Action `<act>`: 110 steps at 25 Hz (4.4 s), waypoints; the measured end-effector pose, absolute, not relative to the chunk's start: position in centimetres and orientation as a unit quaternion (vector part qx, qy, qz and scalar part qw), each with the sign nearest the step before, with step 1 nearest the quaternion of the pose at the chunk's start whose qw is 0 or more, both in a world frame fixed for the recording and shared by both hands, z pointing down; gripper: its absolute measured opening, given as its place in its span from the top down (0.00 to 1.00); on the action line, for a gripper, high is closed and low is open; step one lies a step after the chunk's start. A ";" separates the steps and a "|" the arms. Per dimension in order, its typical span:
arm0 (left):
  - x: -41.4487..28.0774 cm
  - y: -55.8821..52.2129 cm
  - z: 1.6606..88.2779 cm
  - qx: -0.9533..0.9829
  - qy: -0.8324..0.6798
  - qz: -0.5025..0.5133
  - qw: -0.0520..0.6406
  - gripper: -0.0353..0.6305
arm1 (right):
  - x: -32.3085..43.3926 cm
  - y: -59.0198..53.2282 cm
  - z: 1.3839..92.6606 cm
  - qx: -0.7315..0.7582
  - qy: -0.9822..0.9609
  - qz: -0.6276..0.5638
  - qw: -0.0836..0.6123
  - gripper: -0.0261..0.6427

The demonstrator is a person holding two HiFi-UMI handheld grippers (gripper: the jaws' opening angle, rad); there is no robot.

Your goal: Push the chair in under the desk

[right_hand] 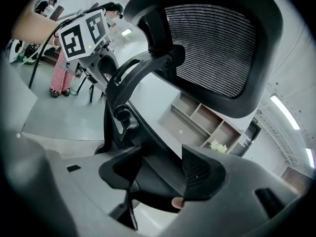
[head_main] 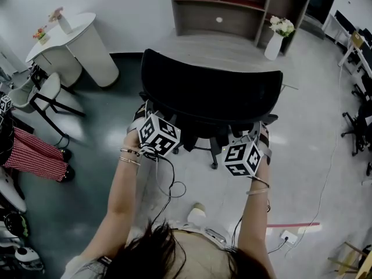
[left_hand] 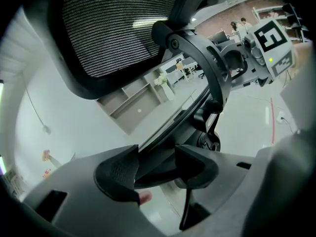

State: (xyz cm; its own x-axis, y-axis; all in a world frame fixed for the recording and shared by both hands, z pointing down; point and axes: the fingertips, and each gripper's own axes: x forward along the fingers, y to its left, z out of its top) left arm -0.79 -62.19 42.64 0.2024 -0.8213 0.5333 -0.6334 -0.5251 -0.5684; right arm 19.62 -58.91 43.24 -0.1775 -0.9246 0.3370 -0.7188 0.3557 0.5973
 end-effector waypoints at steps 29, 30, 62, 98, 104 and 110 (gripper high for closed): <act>-0.7 -57.7 40.7 -0.790 0.478 -0.361 0.135 0.62 | 19.5 -57.3 42.5 0.571 -0.743 -0.121 0.328 0.61; -0.8 -57.3 40.4 -0.791 0.481 -0.354 0.135 0.62 | 19.4 -56.9 42.4 0.573 -0.745 -0.113 0.322 0.61; -5.0 -38.3 39.2 -0.805 0.533 -0.241 0.103 0.80 | 15.1 -36.3 41.4 0.619 -0.750 -0.029 0.230 0.76; -5.0 -21.4 35.6 -0.806 0.560 -0.153 0.117 0.90 | 11.8 -21.0 38.1 0.645 -0.741 -0.030 0.185 0.89; -4.5 -19.1 34.7 -0.815 0.549 -0.142 0.118 0.91 | 11.7 -19.4 37.3 0.651 -0.741 -0.022 0.162 0.90; -4.4 -18.1 33.8 -0.826 0.541 -0.118 0.103 0.91 | 11.2 -18.6 36.4 0.646 -0.747 -0.029 0.158 0.91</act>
State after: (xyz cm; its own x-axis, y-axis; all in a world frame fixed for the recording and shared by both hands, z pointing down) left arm -4.39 -18.07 33.83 0.3865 -0.9184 0.0839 -0.8695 -0.3932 -0.2990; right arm 11.19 -18.64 36.35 -0.1168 -0.9732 0.1982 -0.9548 0.1649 0.2472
